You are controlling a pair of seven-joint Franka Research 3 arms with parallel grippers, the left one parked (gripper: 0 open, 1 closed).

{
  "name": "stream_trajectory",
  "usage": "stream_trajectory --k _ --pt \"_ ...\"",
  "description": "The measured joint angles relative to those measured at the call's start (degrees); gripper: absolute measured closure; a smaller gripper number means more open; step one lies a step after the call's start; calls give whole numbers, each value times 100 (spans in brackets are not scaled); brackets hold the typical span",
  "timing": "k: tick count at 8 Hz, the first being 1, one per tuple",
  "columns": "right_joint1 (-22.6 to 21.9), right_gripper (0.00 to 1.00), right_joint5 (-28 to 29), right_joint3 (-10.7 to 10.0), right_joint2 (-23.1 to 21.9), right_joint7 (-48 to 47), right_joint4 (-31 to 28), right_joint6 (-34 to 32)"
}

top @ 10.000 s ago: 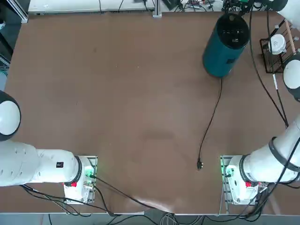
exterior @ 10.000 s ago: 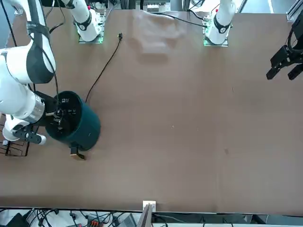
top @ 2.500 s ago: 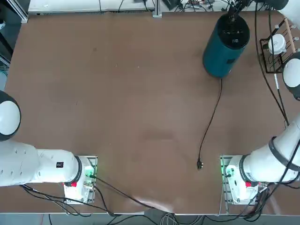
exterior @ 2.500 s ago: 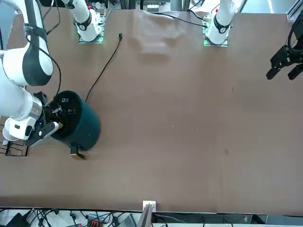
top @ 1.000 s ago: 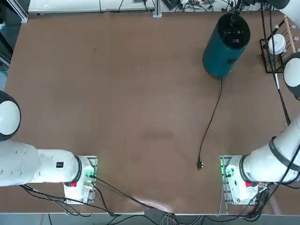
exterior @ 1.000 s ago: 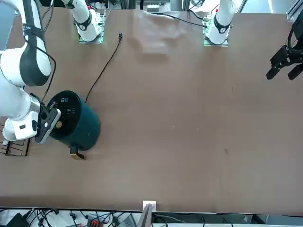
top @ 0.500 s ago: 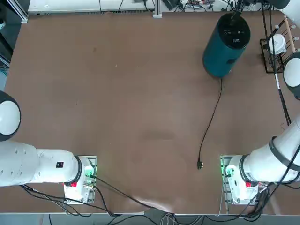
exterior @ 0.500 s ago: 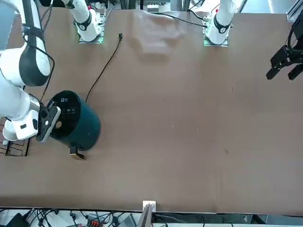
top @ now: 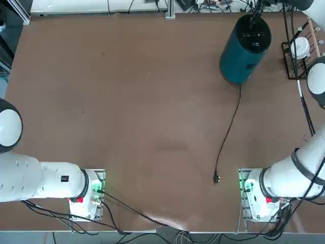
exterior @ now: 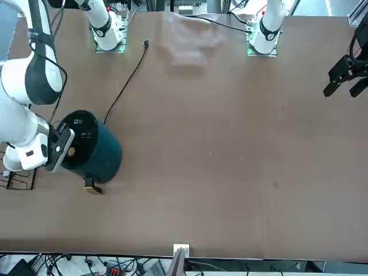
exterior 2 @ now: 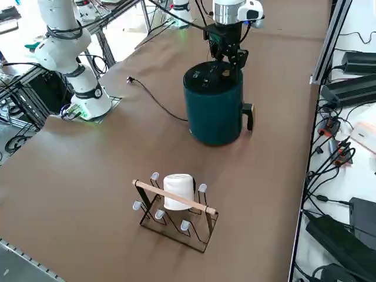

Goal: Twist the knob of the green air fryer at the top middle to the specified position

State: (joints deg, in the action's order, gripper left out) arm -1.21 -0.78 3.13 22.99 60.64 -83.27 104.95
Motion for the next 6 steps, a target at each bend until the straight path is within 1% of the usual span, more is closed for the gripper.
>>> stream_trajectory --k 1,3,4,6 --pt "19 40 -30 -20 0 4 -3 -3" --pt "42 7 -32 -31 7 9 -15 -3" --pt "41 0 -32 -30 7 10 -16 -3" --pt "41 0 -32 -31 4 2 -15 -3"
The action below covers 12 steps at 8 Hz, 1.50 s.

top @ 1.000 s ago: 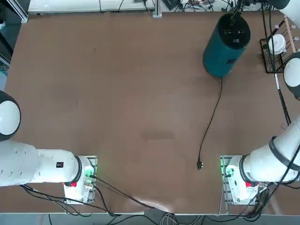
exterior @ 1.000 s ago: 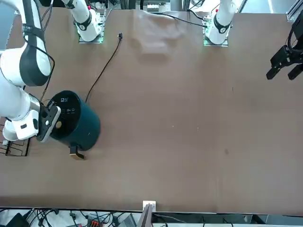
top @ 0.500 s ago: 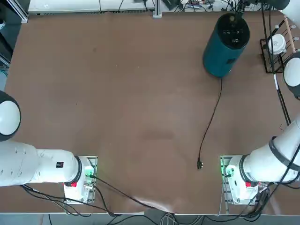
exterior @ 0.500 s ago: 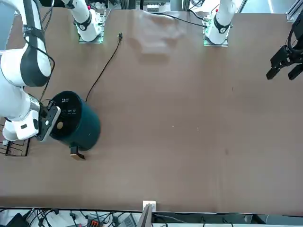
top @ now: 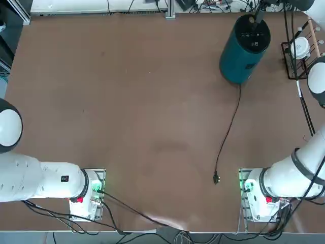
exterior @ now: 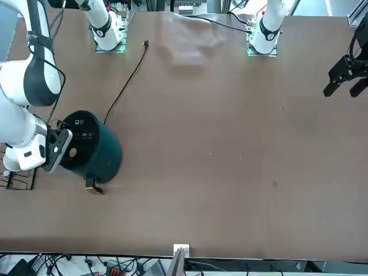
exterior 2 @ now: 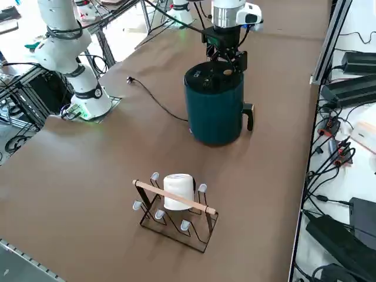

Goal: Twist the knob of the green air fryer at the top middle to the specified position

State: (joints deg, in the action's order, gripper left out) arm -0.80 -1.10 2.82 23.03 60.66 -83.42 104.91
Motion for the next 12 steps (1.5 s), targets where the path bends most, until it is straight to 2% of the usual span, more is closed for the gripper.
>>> stream_trajectory --k 3,5,8,12 --pt "-12 0 0 19 -84 -472 46 -13" --pt "-20 0 0 30 -310 -1177 77 -252" --pt "-22 0 1 41 -764 -2992 98 -703" --pt "-7 0 1 15 -1140 -5487 99 -913"
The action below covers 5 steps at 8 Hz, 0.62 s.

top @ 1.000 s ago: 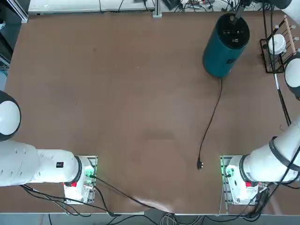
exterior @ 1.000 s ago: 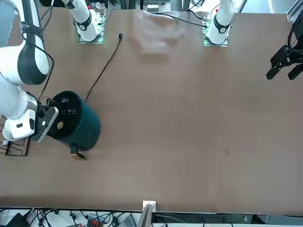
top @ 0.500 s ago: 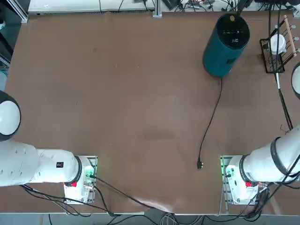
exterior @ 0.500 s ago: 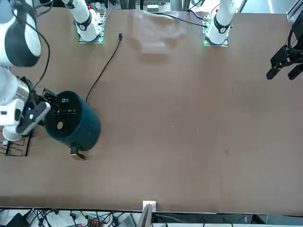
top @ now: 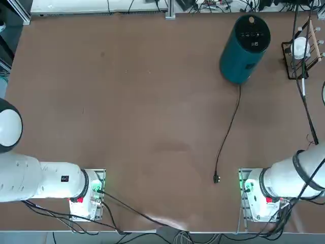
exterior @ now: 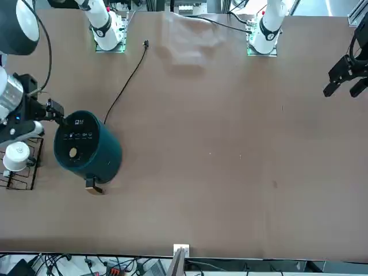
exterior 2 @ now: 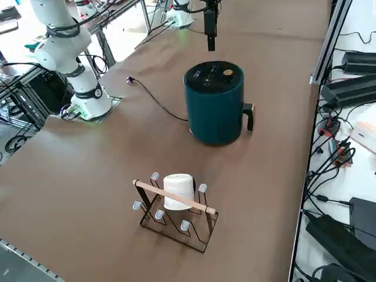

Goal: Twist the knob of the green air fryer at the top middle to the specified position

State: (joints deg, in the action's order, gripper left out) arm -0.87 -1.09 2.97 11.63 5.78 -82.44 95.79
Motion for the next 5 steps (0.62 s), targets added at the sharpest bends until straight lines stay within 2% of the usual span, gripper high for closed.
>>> stream_trajectory --k 5 --pt "118 0 4 -77 -527 -2209 4 -568"
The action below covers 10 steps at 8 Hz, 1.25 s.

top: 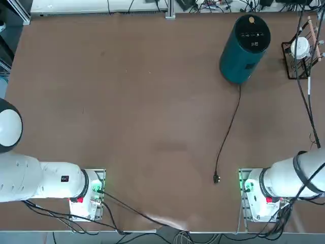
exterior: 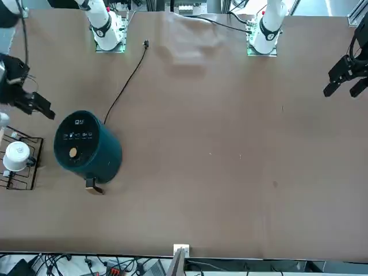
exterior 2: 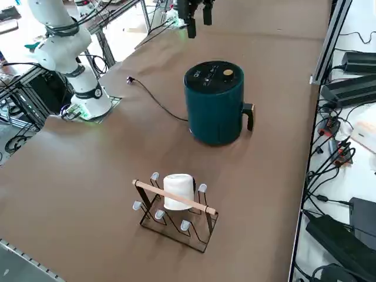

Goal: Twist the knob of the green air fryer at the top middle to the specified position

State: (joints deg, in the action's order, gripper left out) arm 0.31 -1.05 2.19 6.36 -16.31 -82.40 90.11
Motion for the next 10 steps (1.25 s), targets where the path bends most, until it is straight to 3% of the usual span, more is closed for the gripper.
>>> stream_trajectory --k 3,6,10 --pt "122 0 73 -3 -276 -151 -119 -191" --pt "244 0 80 -29 -627 370 -565 -189" --pt "317 0 83 -41 -606 835 -567 -187"
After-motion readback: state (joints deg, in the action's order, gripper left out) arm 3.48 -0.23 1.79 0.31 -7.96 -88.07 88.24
